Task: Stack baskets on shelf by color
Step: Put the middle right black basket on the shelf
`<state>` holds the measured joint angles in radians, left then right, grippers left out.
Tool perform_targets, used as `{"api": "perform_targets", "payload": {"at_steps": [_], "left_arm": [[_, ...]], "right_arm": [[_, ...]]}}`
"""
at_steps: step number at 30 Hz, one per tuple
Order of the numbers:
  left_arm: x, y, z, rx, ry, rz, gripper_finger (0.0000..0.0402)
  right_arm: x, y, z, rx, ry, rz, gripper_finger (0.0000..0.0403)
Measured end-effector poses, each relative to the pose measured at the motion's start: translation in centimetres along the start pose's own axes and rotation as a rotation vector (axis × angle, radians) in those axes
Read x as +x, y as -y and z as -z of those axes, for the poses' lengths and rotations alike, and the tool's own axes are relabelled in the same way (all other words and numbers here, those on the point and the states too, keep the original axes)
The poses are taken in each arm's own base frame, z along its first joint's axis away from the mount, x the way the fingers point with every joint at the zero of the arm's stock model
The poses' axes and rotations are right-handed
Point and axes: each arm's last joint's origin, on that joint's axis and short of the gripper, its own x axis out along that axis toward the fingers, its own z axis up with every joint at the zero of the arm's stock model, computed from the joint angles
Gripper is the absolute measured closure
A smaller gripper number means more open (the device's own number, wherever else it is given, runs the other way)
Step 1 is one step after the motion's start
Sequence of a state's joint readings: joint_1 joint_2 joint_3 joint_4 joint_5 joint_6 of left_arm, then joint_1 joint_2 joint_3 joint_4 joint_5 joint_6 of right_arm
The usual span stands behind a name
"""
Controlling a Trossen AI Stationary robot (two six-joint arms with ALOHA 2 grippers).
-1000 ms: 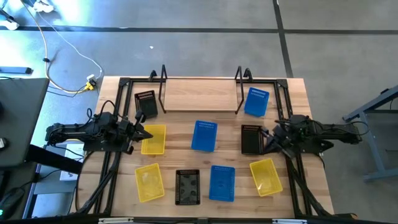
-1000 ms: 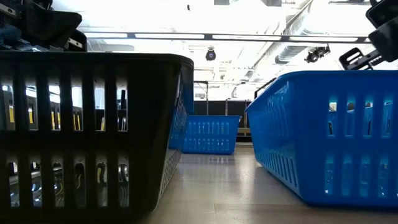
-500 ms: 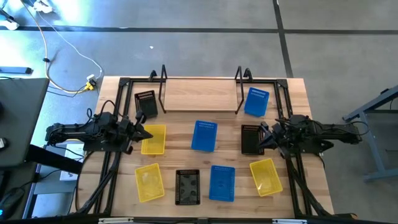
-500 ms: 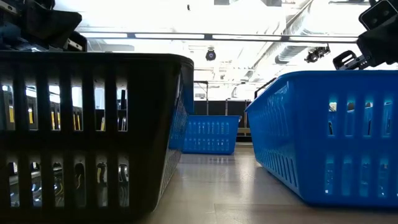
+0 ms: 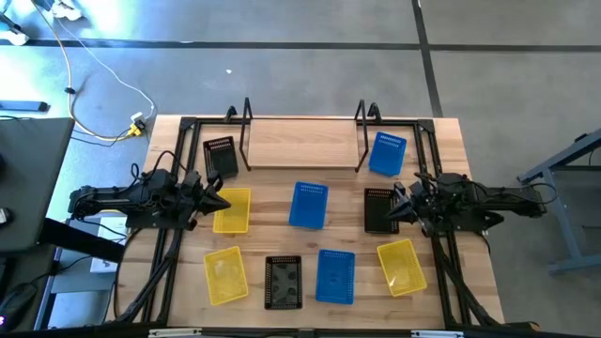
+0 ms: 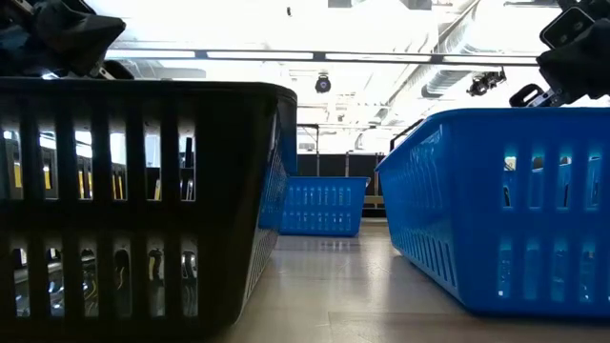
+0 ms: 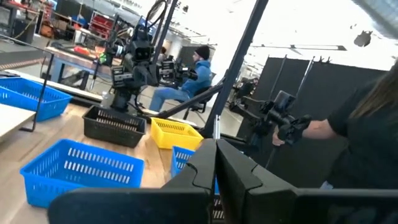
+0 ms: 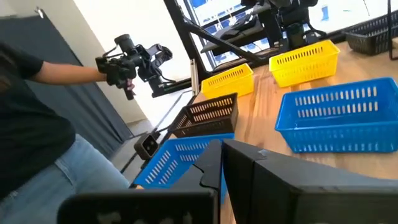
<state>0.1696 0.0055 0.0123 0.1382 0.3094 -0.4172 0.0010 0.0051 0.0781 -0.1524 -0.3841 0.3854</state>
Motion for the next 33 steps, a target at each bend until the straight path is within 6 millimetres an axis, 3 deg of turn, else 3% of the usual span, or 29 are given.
{"api": "perform_targets", "payload": {"at_steps": [4,12,18,24,28,33], "left_arm": [[0.0,0.0,-0.3,-0.012,0.034,-0.011,0.0401],[-0.1,-0.3,-0.7,-0.227,0.155,-0.155,0.0401],[-0.1,-0.5,-0.8,-0.250,0.191,-0.210,0.0401],[-0.1,-0.5,-0.8,-0.250,0.191,-0.210,0.0401],[-0.1,-0.5,-0.8,-0.249,0.191,-0.209,0.0401],[-0.1,-0.5,-0.8,-0.236,0.190,-0.212,0.0401]], "right_arm": [[0.0,0.1,-0.1,0.138,0.021,0.037,0.0402],[0.0,0.5,-0.3,0.441,0.109,0.144,0.0402],[-0.1,0.5,-0.3,0.614,0.149,0.160,0.0402],[-0.1,0.5,-0.3,0.690,0.158,0.160,0.0402],[-0.1,0.5,-0.9,0.731,0.255,0.175,0.0402],[-0.2,0.5,-1.1,0.675,0.281,0.189,0.0402]]}}
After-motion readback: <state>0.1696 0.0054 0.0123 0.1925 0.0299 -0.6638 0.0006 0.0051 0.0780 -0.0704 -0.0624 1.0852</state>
